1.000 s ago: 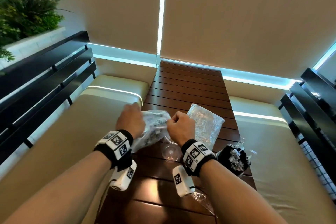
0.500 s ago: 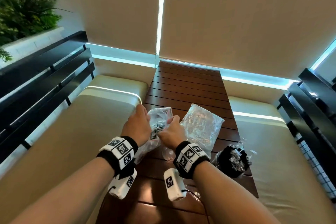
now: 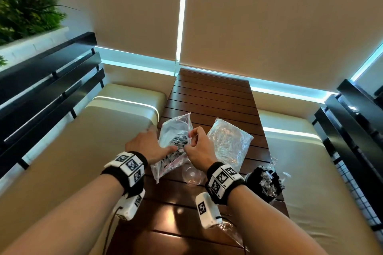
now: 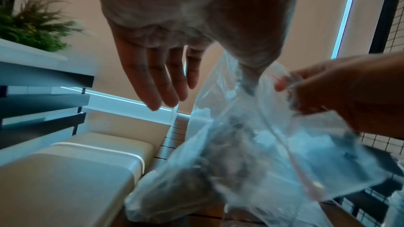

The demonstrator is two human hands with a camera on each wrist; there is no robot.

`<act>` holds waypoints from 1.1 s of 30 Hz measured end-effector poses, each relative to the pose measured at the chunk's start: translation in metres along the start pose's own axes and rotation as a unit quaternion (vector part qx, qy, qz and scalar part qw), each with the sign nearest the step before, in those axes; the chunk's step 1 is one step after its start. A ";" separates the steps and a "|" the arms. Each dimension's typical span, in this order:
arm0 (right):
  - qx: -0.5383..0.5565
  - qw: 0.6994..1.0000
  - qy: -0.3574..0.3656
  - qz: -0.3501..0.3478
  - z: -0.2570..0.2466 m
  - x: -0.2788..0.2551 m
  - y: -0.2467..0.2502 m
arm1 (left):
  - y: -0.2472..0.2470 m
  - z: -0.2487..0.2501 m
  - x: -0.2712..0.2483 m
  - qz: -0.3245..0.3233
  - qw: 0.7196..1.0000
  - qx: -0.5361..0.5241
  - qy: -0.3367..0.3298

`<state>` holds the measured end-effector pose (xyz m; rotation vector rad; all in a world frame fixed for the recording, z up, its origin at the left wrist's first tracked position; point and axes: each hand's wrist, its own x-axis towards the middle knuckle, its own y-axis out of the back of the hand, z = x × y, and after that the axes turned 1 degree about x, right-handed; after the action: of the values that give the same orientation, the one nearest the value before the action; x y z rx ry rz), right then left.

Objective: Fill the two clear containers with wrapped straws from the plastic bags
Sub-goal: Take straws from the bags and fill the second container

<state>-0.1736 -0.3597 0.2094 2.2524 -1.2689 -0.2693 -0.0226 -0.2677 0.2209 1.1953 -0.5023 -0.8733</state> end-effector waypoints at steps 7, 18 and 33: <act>-0.024 0.998 -0.021 0.060 0.008 0.007 0.009 | -0.009 0.005 0.011 0.036 0.999 -0.026 0.031; -0.349 0.876 0.317 -0.101 -0.014 0.001 -0.010 | -0.003 0.017 0.011 0.030 0.994 -0.100 0.014; -0.332 0.884 0.228 -0.237 0.000 0.017 -0.044 | -0.017 -0.007 0.012 0.044 0.997 -0.062 0.028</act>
<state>-0.1327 -0.3555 0.1874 1.8174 -0.2878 -0.2730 -0.0160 -0.2753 0.2016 1.0734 -0.4446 -0.7820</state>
